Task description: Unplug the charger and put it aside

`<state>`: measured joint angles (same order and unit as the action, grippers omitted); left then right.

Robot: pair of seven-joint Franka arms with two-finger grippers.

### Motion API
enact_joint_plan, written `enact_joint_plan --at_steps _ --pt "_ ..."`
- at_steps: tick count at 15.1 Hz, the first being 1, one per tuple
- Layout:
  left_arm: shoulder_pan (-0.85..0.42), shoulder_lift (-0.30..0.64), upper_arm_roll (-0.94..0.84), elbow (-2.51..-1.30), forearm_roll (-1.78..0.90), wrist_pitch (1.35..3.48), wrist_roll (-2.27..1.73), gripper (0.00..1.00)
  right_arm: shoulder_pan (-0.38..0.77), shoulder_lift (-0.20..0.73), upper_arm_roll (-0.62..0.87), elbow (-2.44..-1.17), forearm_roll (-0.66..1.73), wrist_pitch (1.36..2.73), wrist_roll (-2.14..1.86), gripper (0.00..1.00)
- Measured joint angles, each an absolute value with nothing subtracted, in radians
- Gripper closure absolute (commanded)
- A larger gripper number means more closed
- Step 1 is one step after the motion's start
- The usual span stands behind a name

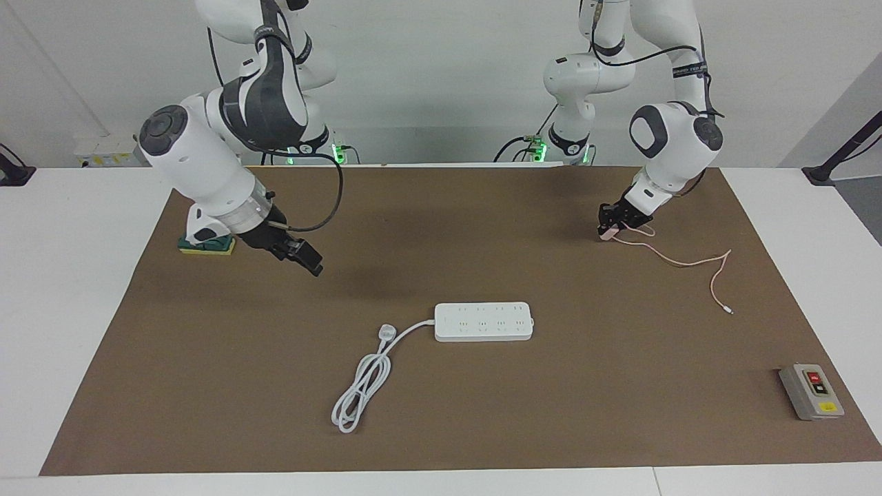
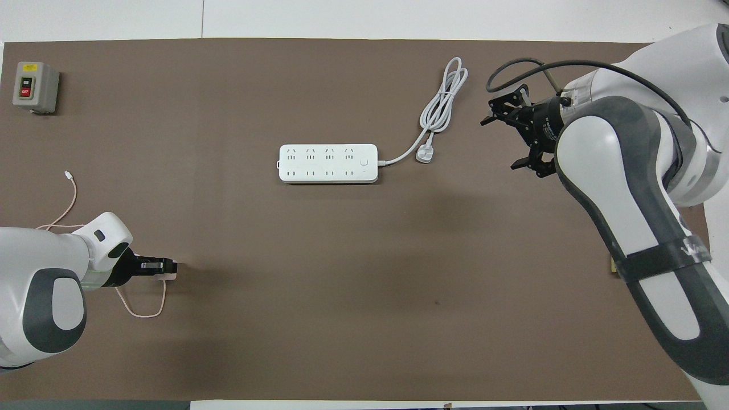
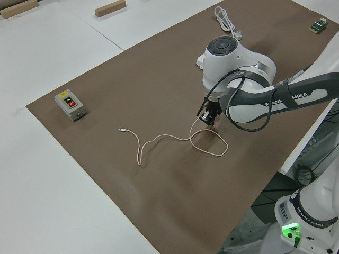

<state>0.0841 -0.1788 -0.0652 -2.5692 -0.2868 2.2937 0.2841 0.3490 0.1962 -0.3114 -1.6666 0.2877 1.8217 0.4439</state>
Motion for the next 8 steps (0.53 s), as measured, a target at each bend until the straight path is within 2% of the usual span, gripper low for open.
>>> enact_joint_plan --at_steps 2,3,5,8 --pt "0.085 -0.177 -0.064 -2.575 -0.287 2.303 0.285 0.08 0.322 0.164 -0.303 -1.666 0.22 1.793 0.355 0.0" --pt "0.086 -0.176 -0.063 -2.575 -0.287 2.304 0.285 0.01 0.298 0.146 -0.279 -1.666 0.188 1.771 0.325 0.0" --pt "0.098 -0.176 -0.06 -2.575 -0.287 2.306 0.285 0.0 0.225 0.107 -0.198 -1.665 0.108 1.715 0.264 0.0" --pt "0.143 -0.176 -0.055 -2.575 -0.264 2.307 0.29 0.0 0.189 0.046 -0.162 -1.664 0.073 1.641 0.222 0.0"
